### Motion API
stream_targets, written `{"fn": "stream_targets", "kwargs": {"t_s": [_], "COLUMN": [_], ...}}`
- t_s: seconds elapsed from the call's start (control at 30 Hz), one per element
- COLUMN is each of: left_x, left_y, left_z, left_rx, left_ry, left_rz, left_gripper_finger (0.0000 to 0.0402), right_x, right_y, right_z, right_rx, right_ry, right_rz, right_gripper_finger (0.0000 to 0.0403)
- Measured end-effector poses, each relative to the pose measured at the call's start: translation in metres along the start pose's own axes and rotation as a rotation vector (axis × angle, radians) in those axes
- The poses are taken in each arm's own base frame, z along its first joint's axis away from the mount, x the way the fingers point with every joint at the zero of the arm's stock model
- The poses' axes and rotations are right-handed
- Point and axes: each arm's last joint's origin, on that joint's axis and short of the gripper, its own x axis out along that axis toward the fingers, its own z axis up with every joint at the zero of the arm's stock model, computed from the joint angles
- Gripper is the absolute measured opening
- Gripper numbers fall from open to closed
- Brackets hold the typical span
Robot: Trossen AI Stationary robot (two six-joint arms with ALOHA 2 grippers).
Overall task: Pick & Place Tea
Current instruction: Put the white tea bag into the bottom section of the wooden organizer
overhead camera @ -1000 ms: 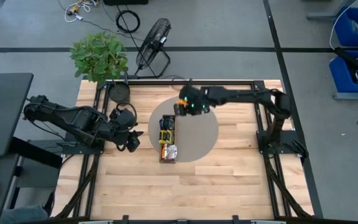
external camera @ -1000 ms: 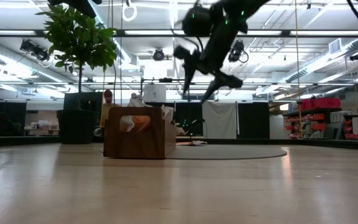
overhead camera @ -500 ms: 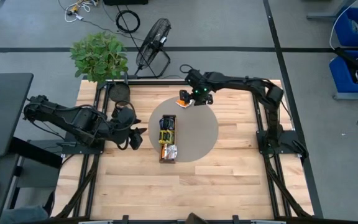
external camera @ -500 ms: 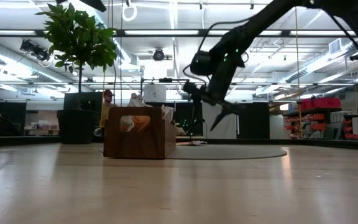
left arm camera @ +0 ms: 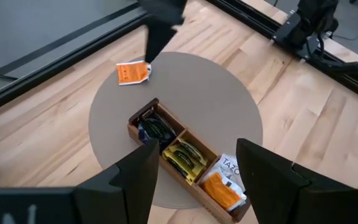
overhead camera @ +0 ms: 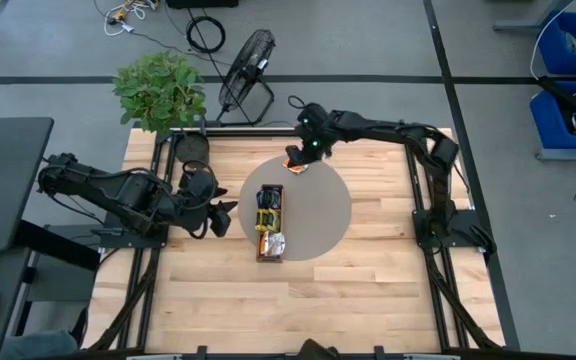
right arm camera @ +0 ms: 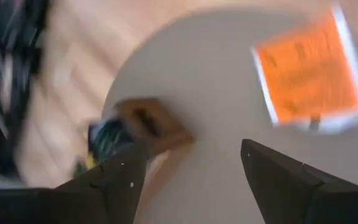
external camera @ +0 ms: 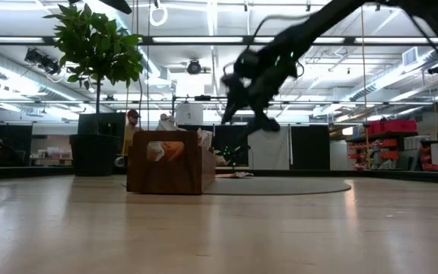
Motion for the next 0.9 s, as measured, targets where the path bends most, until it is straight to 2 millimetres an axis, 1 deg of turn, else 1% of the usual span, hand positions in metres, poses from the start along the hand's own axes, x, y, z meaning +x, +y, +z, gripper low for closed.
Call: {"fn": "stream_targets", "kwargs": {"t_s": [0.1, 0.2, 0.27, 0.3, 0.37, 0.43, 0.67, 0.77, 0.9], "left_x": [0.002, 0.004, 0.006, 0.007, 0.009, 0.01, 0.016, 0.021, 0.031], "left_y": [0.002, 0.005, 0.007, 0.008, 0.01, 0.011, 0.015, 0.018, 0.021], "left_z": [0.002, 0.005, 0.006, 0.007, 0.009, 0.011, 0.017, 0.021, 0.024], "left_rx": [-0.002, 0.002, 0.002, -0.003, -0.013, -0.024, -0.079, -0.079, -0.096], "left_ry": [-0.006, -0.011, -0.013, -0.012, -0.014, -0.015, -0.023, -0.007, 0.026], "left_rz": [0.014, 0.033, 0.043, 0.048, 0.059, 0.067, 0.071, 0.073, 0.089], "left_gripper_finger": [0.022, 0.022, 0.022, 0.022, 0.022, 0.022, 0.022, 0.022, 0.022], "right_x": [-0.024, -0.037, -0.04, -0.039, -0.036, -0.028, -0.003, 0.002, 0.01], "right_y": [0.02, 0.036, 0.044, 0.047, 0.049, 0.044, 0.002, -0.006, -0.007], "right_z": [-0.01, -0.02, -0.026, -0.028, -0.031, -0.03, -0.014, -0.011, -0.007], "right_rx": [-0.424, -0.943, -1.257, -1.387, -1.553, -1.622, -1.483, -1.473, -1.542], "right_ry": [-0.046, -0.09, -0.081, -0.076, -0.042, 0.004, 0.167, 0.19, 0.172], "right_rz": [-0.027, -0.117, -0.173, -0.215, -0.307, -0.365, -0.364, -0.361, -0.357], "right_gripper_finger": [0.0267, 0.0267, 0.0267, 0.0267, 0.0267, 0.0263, 0.0222, 0.0211, 0.0208]}}
